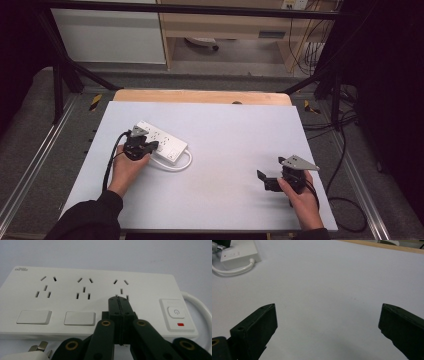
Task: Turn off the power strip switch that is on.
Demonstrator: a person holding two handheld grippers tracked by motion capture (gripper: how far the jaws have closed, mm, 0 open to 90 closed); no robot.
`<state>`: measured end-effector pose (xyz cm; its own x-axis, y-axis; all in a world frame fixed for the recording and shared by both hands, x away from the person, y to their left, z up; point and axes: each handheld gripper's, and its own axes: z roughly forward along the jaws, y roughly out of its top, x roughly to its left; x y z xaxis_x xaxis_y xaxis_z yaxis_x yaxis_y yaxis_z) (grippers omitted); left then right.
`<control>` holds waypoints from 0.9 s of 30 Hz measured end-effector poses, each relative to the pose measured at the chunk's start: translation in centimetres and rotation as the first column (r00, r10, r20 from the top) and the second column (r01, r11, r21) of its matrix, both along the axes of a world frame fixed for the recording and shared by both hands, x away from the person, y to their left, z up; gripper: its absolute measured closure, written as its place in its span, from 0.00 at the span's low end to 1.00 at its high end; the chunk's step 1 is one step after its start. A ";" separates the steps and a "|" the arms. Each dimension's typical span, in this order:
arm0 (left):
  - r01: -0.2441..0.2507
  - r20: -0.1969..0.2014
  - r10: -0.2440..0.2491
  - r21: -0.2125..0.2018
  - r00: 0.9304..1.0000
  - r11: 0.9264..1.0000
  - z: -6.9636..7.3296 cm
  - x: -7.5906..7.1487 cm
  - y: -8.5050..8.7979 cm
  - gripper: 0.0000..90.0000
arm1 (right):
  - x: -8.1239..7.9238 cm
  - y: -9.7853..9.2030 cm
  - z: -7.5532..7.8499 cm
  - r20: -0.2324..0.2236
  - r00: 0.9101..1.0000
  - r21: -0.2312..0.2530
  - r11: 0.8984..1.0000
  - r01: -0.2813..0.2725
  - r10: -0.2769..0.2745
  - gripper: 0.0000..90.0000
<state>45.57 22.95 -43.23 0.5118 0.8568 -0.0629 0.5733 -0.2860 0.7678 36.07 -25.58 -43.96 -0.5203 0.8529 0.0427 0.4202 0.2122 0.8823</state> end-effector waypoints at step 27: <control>-0.021 0.111 0.028 -0.063 0.993 0.998 2.4 0.1 -0.6 0.64 | 0.1 0.0 -0.1 -0.010 1.000 0.006 1.000 0.000 0.000 0.03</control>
